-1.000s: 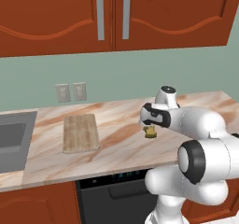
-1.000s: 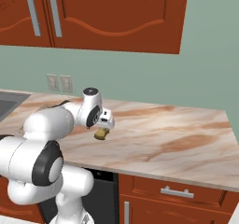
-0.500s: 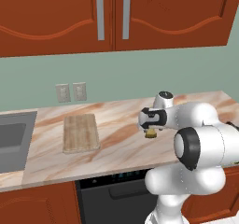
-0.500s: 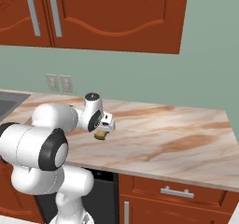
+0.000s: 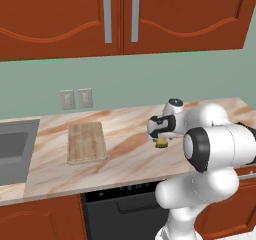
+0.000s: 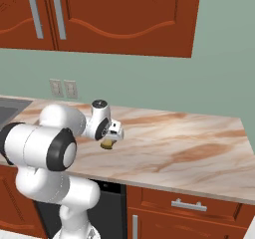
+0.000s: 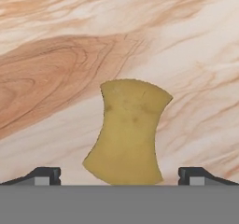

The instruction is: Pick up the sponge from the counter and clean the cutting board by briefly scrubbing or pressing down on the cutting board. Once finished, release the sponge.

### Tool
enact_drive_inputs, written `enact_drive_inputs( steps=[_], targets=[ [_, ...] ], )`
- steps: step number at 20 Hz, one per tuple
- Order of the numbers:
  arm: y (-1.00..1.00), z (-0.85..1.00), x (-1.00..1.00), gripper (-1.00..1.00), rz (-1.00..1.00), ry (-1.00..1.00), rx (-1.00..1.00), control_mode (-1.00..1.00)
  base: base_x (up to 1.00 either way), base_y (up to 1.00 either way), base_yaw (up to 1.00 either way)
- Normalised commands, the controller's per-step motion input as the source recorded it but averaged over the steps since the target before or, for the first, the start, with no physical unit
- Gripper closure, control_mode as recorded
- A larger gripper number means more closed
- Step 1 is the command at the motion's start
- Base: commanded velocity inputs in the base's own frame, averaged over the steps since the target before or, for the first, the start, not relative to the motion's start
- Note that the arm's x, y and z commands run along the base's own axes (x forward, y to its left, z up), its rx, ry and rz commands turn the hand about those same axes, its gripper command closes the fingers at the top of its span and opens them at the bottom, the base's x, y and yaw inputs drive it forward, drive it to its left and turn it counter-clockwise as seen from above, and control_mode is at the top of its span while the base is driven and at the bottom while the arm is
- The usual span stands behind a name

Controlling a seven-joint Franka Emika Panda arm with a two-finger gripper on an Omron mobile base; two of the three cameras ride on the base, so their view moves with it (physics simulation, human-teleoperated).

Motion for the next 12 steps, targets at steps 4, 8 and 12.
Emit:
enact_drive_inputs(
  steps=[4,8,12],
  targets=[
    [0.00,-0.03,0.10,-1.00,0.00,0.00,0.00,-1.00,0.00,0.00,0.00],
    [0.00,-0.06,0.04,-1.00,0.00,0.00,0.00,-1.00,0.00,0.00,0.00],
    [0.00,-0.09,0.00,-1.00,0.00,0.00,0.00,-1.00,0.00,0.00,0.00]
  ],
)
